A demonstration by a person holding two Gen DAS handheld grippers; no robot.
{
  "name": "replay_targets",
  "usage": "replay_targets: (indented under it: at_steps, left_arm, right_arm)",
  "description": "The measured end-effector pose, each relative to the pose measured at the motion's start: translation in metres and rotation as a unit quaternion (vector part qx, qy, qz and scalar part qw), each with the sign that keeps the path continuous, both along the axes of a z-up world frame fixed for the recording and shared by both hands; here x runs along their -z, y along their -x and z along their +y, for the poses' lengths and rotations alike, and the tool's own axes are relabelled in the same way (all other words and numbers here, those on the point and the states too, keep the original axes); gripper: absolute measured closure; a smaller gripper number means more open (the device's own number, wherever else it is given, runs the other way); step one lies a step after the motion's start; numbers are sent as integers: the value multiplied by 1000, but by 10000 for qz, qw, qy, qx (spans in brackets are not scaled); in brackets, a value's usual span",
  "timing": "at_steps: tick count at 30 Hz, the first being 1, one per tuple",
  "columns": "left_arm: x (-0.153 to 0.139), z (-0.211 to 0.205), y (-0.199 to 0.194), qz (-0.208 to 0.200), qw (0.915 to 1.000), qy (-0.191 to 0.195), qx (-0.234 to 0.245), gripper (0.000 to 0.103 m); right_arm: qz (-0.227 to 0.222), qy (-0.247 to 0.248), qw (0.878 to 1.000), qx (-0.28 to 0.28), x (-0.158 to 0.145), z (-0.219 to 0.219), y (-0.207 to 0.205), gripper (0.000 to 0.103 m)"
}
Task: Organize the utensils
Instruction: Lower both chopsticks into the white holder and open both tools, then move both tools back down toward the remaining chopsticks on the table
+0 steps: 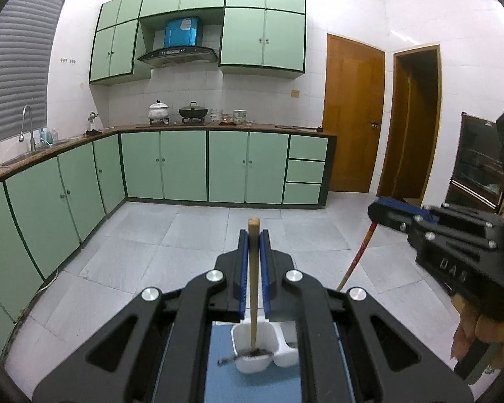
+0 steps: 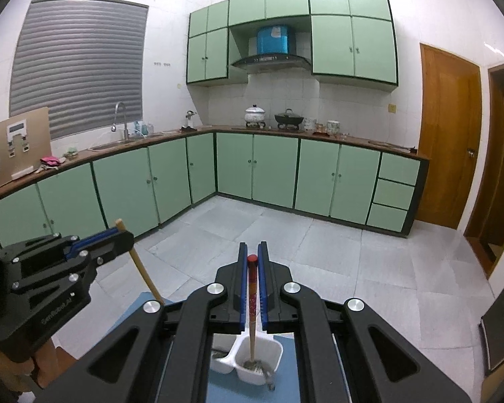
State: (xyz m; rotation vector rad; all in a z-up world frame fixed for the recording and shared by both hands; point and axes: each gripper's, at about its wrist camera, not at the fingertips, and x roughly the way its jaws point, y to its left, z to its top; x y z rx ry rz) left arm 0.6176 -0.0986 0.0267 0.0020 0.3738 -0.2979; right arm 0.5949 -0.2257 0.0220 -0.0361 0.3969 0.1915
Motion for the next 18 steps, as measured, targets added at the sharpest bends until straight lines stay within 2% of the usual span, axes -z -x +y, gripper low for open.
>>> replay_targets:
  at_steps: [2, 5, 10, 12, 13, 15, 18]
  left_arm:
    - [14, -2, -15, 52, 10000, 17, -28, 97]
    - [50, -6, -34, 313, 9995, -62, -55, 97]
    - [88, -6, -38, 636, 9978, -195, -10, 96]
    - [87, -2, -30, 637, 9977, -212, -10, 95]
    - [85, 0, -26, 607, 9979, -215, 3, 93]
    - [69, 5, -11, 439, 9986, -297, -46, 78]
    - [44, 14, 18, 237, 9993, -277, -65, 69]
  right_arm:
    - [97, -39, 9999, 31, 18, -3, -14, 97]
    - [326, -76, 9994, 52, 50, -3, -30, 97]
    - [595, -3, 9982, 85, 88, -4, -35, 95]
    - [574, 6, 9983, 83, 89, -3, -26, 93]
    - [527, 10, 9986, 74, 85, -3, -20, 87]
    - [430, -6, 9991, 62, 75, -4, -9, 83]
    - [245, -83, 9996, 75, 56, -7, 18, 81]
